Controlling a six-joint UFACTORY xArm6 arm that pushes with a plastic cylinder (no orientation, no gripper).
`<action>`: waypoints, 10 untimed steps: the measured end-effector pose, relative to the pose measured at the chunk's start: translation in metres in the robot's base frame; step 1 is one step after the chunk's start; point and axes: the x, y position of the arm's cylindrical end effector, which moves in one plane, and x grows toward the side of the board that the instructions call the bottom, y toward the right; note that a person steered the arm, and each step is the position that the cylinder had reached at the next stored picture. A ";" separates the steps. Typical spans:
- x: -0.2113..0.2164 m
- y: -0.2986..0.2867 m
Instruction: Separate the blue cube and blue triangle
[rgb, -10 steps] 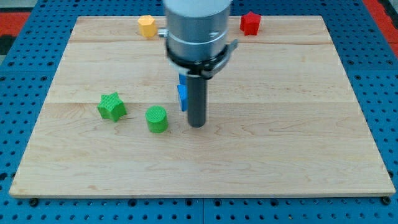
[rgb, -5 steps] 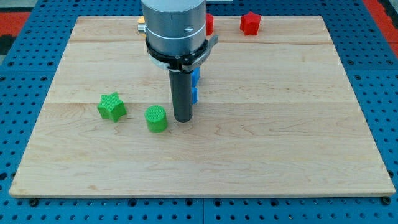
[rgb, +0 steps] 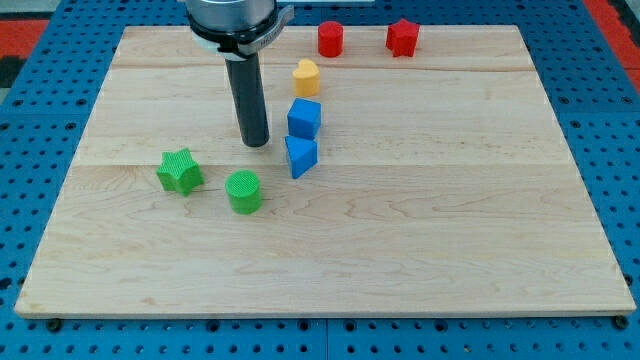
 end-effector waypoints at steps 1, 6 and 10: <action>-0.004 0.023; 0.005 0.071; 0.073 0.057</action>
